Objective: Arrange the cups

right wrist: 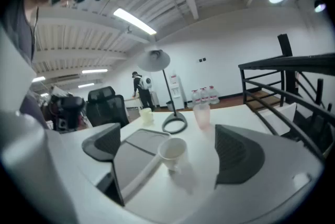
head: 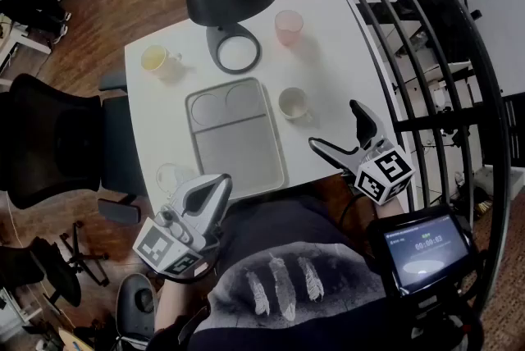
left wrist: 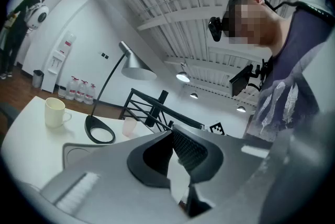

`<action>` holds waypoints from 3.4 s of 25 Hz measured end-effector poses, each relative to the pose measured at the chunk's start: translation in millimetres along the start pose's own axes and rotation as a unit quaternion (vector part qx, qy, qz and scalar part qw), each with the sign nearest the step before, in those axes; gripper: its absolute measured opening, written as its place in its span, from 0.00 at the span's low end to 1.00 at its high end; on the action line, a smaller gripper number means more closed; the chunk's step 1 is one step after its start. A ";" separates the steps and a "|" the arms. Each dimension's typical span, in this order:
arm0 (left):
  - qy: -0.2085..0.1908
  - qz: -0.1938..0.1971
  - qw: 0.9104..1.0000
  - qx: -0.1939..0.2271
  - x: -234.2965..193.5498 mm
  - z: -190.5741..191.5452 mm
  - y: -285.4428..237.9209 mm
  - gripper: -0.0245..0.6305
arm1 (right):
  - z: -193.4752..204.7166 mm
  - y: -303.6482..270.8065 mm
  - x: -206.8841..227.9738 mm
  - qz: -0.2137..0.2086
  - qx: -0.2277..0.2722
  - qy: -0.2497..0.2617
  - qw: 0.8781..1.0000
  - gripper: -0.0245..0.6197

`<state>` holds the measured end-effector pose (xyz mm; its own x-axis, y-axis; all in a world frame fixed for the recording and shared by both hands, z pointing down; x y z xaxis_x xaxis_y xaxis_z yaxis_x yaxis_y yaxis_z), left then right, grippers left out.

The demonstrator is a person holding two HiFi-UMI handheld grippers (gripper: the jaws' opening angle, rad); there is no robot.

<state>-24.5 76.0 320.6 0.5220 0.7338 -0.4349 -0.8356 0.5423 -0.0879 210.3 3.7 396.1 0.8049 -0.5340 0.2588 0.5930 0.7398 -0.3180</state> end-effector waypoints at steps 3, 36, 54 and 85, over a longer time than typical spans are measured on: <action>0.003 -0.019 1.000 -0.003 8.2 8.8 -7.7 0.06 | 30.2 -21.1 26.2 0.031 -0.049 0.054 0.997 0.96; 0.000 -0.060 0.997 -0.046 -26.6 33.1 8.5 0.06 | 123.1 -135.7 18.4 -0.046 -0.188 0.218 0.957 0.67; -0.009 -0.079 0.997 -0.012 -19.2 31.5 11.2 0.06 | -7.6 -127.2 -1.9 -0.130 -0.097 0.278 0.947 0.67; 0.043 -0.141 0.989 -0.003 -75.6 44.1 78.5 0.06 | 86.6 -247.8 -89.5 -0.323 -0.230 0.348 0.850 0.67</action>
<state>-122.1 81.2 386.2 0.7179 0.5170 -0.4661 -0.6606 0.7171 -0.2221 -10.6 -96.4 530.8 0.0315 -0.9988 -0.0368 0.7333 0.0481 -0.6782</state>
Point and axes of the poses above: the fingertips, and each gripper's own axes: y backward along the fingers, x to its right, z out of its underside, the point moved 2 cm from there along y, backward along the fingers, and after that the axes turned 1 degree about -z, right-handed, at the moved point
